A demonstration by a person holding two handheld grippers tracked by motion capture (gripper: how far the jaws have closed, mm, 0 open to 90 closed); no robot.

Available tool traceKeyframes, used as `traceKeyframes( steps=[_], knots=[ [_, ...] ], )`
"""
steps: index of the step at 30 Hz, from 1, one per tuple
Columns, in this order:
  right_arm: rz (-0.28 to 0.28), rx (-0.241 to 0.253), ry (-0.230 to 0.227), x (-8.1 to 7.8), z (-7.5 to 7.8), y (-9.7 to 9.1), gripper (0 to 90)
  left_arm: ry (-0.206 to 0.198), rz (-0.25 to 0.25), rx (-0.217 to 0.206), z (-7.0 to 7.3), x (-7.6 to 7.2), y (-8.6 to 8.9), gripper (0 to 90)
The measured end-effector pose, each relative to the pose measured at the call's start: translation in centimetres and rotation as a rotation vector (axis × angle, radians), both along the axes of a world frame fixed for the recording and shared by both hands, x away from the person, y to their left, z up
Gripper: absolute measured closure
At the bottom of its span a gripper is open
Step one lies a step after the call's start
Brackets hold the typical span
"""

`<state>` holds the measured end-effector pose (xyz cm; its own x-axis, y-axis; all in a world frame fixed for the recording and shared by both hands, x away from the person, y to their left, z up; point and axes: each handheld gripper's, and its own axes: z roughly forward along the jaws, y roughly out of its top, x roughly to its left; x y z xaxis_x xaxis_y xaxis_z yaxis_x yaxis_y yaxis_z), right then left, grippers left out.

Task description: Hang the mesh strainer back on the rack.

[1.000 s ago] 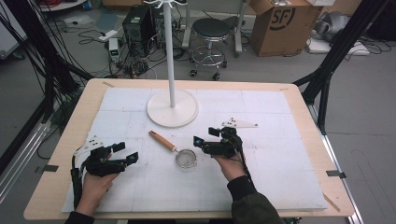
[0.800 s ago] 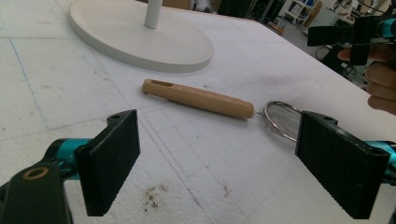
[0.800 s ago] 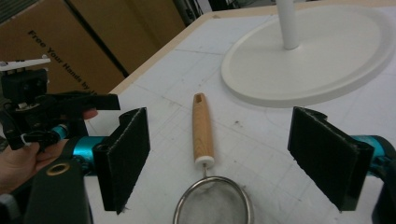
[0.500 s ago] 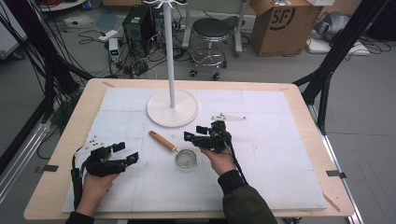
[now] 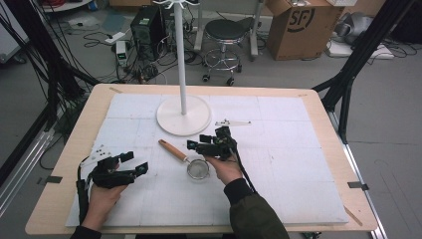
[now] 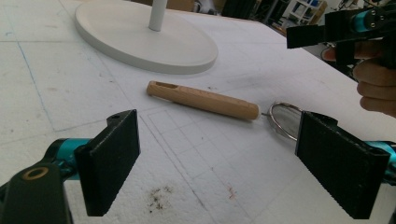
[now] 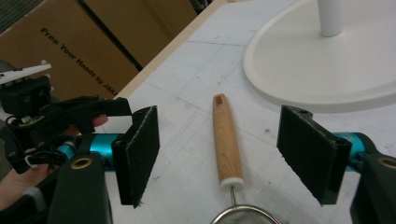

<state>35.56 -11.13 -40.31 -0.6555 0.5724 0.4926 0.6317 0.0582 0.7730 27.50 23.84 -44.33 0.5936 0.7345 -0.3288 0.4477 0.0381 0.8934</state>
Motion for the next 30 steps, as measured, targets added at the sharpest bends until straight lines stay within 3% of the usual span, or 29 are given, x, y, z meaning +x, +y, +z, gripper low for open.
traceKeyframes(
  steps=[10,23,30],
  knots=[
    [0.020,-0.067,0.043,1.2,-0.7,1.9,32.6,-0.001,0.010,-0.008,0.0,0.1,0.1,14.9],
    [0.042,-0.092,0.058,2.1,-0.9,3.8,34.4,-0.007,0.028,-0.006,0.1,0.2,0.5,14.8],
    [0.065,-0.174,0.081,2.2,-1.6,4.6,35.6,-0.012,0.023,-0.013,0.1,0.3,0.5,14.8]
  ],
)
